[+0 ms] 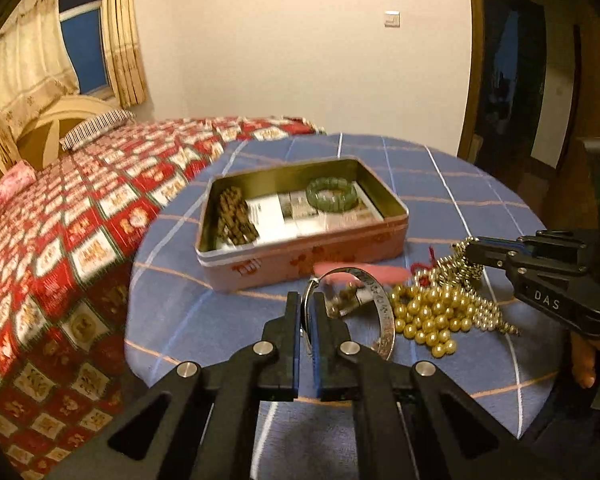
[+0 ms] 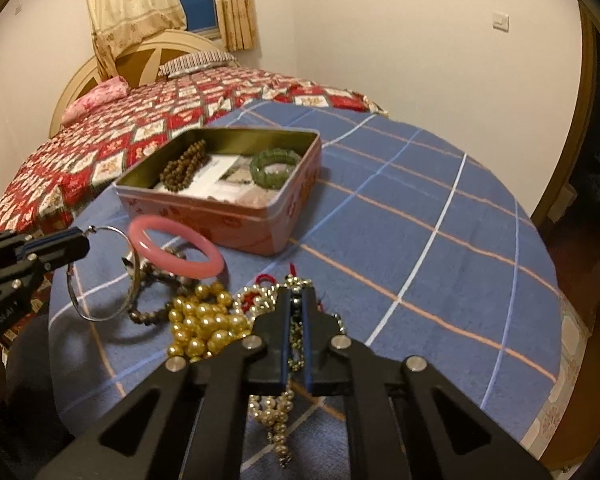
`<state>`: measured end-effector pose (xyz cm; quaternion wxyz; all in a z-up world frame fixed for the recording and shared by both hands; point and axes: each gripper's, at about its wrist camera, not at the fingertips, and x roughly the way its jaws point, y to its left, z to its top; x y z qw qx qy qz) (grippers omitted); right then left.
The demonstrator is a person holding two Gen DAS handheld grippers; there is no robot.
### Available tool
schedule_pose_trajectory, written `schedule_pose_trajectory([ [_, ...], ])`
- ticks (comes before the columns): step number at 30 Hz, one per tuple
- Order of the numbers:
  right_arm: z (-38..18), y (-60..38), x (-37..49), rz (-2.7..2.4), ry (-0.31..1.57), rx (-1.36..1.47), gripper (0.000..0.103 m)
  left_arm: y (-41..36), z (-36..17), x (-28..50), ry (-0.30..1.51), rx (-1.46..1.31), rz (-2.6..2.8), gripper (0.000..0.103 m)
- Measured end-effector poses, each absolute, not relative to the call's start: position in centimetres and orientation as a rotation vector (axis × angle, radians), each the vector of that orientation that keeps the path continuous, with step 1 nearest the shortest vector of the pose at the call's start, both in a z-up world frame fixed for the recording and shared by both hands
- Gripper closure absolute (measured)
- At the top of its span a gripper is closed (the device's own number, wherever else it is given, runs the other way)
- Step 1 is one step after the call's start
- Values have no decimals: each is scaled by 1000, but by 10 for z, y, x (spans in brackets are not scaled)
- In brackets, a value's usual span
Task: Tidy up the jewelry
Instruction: 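Grasp the silver bangle with the left gripper while the right gripper grasps a gold bead strand, then carry both items into the pink tin and open both grippers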
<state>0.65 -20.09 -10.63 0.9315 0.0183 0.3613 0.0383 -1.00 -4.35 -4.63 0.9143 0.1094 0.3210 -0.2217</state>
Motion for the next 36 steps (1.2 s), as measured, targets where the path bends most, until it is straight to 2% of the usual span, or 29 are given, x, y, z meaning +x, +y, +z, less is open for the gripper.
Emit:
schedule_pose_trajectory([
  [15, -58, -199, -5, 72, 616, 30, 96, -29, -14, -3, 599, 194, -433, 100],
  [36, -34, -196, 10, 61, 560, -6, 96, -27, -2, 29, 565, 202, -380, 100],
])
